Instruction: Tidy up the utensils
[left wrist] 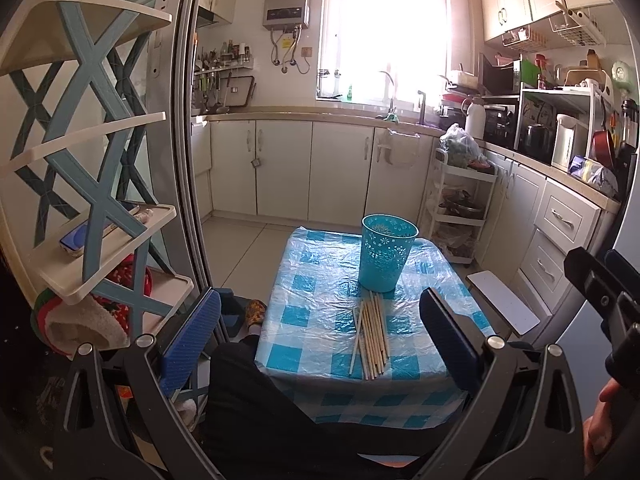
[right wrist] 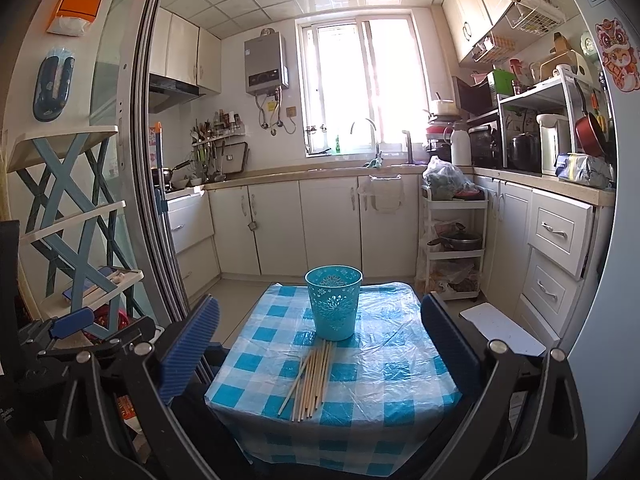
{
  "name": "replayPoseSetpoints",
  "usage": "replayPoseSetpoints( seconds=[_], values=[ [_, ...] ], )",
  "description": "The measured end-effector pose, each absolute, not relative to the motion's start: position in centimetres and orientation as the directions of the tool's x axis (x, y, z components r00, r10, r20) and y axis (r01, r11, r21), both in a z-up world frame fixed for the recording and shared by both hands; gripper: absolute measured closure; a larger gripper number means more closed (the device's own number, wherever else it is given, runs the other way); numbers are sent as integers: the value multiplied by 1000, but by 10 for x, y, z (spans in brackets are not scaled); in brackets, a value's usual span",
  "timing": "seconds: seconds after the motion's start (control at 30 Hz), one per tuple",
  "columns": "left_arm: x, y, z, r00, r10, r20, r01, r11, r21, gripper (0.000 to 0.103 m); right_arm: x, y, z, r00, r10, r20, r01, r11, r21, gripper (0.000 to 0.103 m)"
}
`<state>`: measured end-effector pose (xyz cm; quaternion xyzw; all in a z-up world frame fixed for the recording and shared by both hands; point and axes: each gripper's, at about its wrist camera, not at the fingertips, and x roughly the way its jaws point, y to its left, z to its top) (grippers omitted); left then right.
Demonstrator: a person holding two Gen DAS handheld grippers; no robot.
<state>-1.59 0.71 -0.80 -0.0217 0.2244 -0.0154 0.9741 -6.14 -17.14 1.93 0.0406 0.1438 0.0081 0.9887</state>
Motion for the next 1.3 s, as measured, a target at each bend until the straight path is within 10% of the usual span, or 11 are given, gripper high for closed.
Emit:
replayPoseSetpoints(
  seconds=[1.3],
  values=[
    [-18, 12, -4, 913, -1, -407, -11, 1000, -28, 7, -59, -170, 16, 951, 50, -306, -25, 996, 86, 6]
  ],
)
